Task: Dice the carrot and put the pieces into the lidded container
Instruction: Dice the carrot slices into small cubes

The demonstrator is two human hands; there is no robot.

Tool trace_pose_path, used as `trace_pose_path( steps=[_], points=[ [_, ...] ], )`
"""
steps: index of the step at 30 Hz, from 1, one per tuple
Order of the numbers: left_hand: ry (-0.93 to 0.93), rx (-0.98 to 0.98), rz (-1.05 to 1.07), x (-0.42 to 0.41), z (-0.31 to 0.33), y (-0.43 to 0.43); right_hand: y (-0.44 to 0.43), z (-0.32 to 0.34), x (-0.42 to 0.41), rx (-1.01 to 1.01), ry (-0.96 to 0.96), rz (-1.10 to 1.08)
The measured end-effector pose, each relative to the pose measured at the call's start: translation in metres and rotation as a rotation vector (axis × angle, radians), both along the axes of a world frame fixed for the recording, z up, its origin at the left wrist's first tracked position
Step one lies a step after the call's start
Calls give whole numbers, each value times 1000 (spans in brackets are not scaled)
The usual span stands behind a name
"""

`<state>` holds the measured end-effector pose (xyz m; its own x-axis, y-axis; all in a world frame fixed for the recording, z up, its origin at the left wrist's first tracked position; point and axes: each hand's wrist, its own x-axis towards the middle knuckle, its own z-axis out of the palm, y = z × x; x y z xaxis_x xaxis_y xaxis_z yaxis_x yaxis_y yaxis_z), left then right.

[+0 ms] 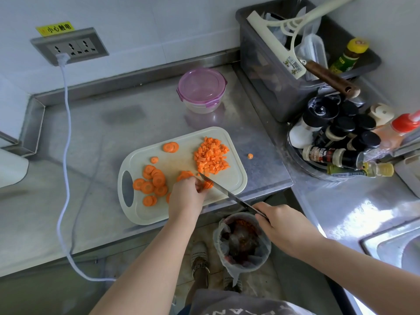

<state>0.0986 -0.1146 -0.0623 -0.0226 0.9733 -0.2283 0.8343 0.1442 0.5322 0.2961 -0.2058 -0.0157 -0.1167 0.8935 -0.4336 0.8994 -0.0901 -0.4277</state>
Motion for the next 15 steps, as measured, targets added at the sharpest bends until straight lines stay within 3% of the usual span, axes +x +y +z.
trace_pose_path(
  steps=[15],
  points=[
    [42, -18, -46, 1, -2, 5, 10, -6, -7, -86, -141, 64]
  ],
)
